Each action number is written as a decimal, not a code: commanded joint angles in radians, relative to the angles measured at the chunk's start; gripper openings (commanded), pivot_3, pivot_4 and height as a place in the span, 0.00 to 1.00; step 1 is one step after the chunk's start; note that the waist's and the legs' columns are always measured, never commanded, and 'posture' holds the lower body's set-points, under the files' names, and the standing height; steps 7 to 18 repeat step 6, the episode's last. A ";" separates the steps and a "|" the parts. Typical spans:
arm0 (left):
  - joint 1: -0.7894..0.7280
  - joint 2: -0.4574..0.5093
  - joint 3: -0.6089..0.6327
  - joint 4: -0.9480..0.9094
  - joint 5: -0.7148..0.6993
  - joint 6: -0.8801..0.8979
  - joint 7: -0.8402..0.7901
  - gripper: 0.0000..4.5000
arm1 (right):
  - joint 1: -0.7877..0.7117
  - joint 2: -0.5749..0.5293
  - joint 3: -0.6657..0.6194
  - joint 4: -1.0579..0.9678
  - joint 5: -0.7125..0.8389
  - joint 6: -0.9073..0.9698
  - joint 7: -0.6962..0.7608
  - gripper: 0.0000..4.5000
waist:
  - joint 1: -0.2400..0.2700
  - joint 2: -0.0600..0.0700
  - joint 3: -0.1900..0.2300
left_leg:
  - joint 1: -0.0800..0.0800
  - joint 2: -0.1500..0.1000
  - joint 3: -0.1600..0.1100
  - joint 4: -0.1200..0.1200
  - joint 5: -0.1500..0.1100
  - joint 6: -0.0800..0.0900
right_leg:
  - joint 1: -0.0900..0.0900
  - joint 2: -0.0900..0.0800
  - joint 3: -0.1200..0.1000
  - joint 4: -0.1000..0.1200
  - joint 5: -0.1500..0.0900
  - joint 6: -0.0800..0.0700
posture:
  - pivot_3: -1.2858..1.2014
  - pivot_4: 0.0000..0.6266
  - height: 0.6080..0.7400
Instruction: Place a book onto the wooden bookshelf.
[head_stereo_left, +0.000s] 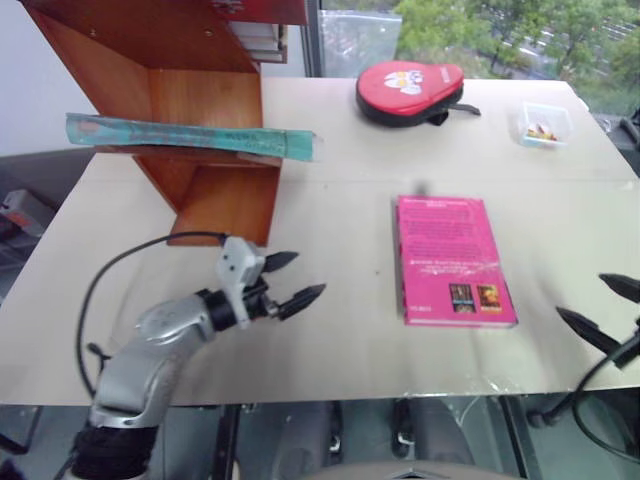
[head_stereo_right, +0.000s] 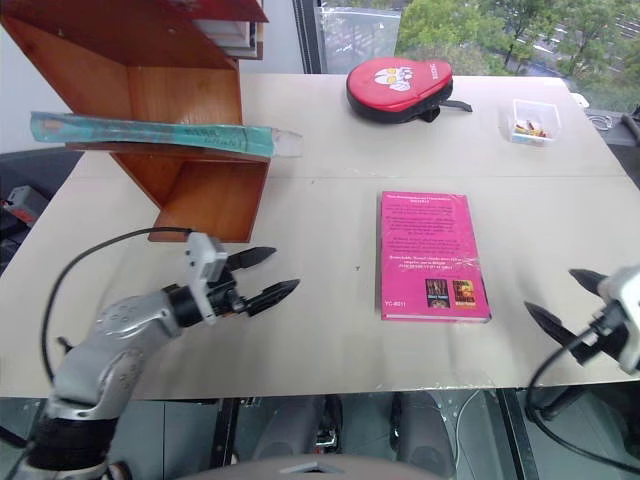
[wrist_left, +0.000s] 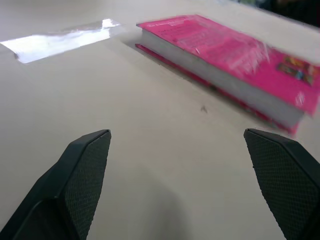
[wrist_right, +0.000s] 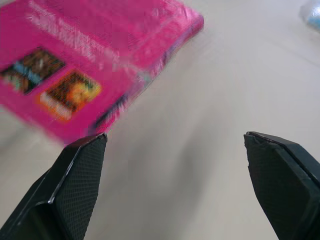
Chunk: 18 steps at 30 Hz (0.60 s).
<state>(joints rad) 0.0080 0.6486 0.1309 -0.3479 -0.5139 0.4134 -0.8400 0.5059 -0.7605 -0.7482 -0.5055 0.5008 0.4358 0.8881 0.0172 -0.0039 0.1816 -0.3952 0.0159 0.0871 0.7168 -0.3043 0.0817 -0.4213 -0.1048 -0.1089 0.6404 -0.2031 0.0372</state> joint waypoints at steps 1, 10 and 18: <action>-0.004 0.015 0.037 -0.008 -0.029 -0.027 -0.043 0.99 | 0.004 -0.012 -0.053 -0.025 0.031 -0.020 0.034 1.00 | 0.000 0.000 0.000 | 0.000 0.000 0.000 0.000 0.000 0.000 | 0.000 0.000 0.000 0.000 0.000 0.000 | 0.52 0.24 1.00; -0.009 0.030 0.043 0.002 -0.034 -0.019 -0.072 0.99 | -0.012 -0.013 -0.032 -0.034 0.035 -0.019 0.039 1.00 | 0.000 0.000 0.000 | 0.000 0.000 0.000 0.000 0.000 0.000 | 0.000 -0.002 0.000 0.000 -0.001 0.001 | 0.52 0.24 1.00; -0.009 0.030 0.043 0.002 -0.034 -0.019 -0.072 0.99 | -0.012 -0.013 -0.032 -0.034 0.035 -0.019 0.039 1.00 | 0.000 0.000 0.000 | 0.000 0.000 0.000 0.000 0.000 0.000 | 0.000 -0.002 0.000 0.000 -0.001 0.001 | 0.52 0.24 1.00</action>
